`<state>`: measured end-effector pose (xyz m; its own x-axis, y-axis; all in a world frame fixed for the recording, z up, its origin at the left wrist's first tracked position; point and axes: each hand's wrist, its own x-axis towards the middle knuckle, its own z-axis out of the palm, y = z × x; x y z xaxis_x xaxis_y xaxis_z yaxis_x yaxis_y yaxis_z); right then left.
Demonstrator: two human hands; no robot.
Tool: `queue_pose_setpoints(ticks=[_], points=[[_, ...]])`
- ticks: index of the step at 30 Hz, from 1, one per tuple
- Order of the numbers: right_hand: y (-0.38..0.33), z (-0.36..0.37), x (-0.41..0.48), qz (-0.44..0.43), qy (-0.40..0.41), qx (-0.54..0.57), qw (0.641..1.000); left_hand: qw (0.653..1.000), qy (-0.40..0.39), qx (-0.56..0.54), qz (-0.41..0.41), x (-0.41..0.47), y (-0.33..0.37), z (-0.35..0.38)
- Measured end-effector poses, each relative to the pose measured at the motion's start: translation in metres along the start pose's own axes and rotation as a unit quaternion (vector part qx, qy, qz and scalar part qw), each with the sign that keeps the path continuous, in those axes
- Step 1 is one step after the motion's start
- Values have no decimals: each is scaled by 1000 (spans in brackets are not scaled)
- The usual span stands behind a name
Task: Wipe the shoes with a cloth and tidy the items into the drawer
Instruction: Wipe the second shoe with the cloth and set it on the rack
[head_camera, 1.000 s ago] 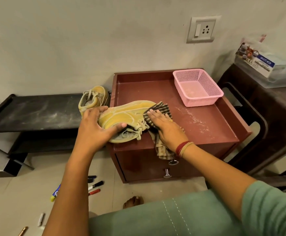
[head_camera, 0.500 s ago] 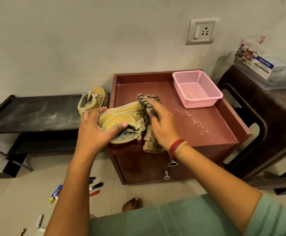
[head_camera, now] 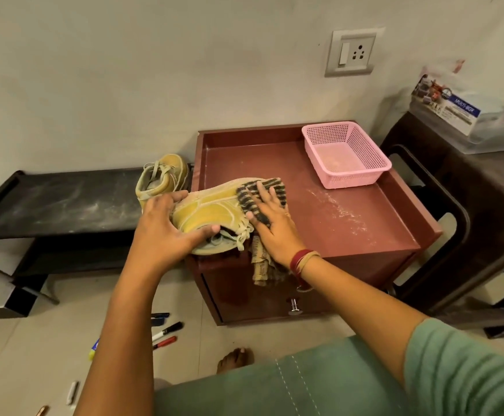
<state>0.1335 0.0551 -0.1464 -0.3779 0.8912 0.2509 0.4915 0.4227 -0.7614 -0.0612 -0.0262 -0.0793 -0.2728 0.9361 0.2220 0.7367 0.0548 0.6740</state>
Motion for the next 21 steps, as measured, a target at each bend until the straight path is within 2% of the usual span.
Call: queue_pose_setpoints(ticks=[3, 5, 7, 9, 11, 13, 17, 19, 21], points=[[22, -7, 0, 100, 5, -39, 994, 1000, 3, -7, -17, 2, 2, 0], [17, -9, -2, 151, 30, 9, 988, 1000, 4, -13, -24, 3, 1, 1], [-1, -12, -1, 169, 106, 90, 976, 1000, 12, -17, -23, 3, 1, 0], [-22, -14, -3, 101, 144, 152, 973, 999, 17, -22, -20, 4, 0, 0], [-38, -4, -5, -6, 59, 181, 982, 999, 15, -24, -19, 4, -2, -1], [-39, 9, -13, -74, -28, 139, 987, 1000, 7, -23, -12, 3, -2, -1], [-7, 4, -17, -97, -40, 36, 994, 1000, 2, -10, 3, 3, -5, 0], [11, -5, -17, -59, -34, -47, 997, 1000, -1, -11, -5, 4, -5, 0], [15, -13, -16, 18, 3, -71, 997, 1000, 1, -17, -17, 4, -3, 0]])
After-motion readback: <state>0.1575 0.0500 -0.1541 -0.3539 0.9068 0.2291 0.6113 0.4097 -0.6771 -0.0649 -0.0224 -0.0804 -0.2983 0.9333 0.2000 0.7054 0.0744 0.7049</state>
